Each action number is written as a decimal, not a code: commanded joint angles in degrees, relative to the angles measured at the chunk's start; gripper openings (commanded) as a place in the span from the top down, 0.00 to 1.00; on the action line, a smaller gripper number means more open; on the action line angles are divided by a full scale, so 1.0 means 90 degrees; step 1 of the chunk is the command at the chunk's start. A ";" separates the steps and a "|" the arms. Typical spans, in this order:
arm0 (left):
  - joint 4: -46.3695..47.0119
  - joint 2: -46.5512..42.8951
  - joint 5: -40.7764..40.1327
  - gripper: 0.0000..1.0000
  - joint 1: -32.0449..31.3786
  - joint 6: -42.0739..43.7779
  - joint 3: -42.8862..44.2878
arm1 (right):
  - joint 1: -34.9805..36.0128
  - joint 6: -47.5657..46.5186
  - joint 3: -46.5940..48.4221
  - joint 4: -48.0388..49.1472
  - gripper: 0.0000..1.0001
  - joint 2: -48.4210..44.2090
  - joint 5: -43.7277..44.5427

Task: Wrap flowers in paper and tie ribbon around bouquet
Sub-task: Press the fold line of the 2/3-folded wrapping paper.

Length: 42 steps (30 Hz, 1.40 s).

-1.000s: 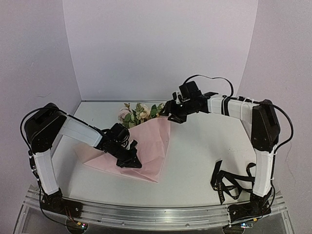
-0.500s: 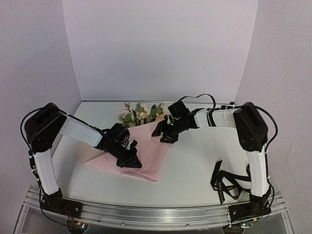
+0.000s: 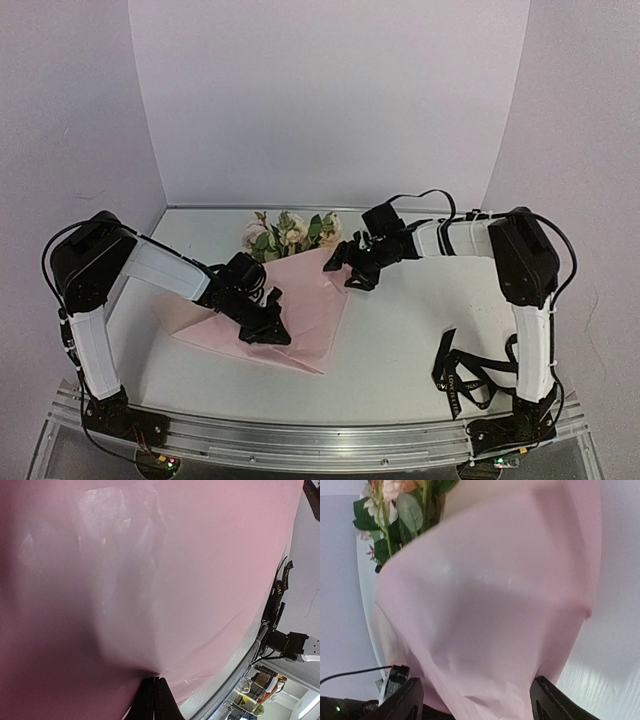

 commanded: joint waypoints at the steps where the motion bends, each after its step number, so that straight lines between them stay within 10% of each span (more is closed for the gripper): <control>1: -0.0487 0.0368 -0.0673 0.98 0.0091 0.0077 0.0004 | 0.0112 -0.0029 -0.0199 0.0196 0.27 -0.0704 -0.0162; 8: -0.0473 0.0398 -0.0676 0.98 0.0091 0.0067 0.0056 | 0.0517 0.0667 -0.0587 0.0890 0.39 -0.0796 -0.0423; 22: -0.0572 0.0429 -0.0782 0.98 0.0091 0.0033 0.0032 | 0.0519 0.1172 -0.1920 0.2097 0.29 -0.0427 -0.0194; 42: -0.0566 0.0540 -0.0739 0.99 0.0097 0.0058 0.0068 | -0.0318 0.1936 -0.0787 0.2504 0.22 0.0480 -0.0092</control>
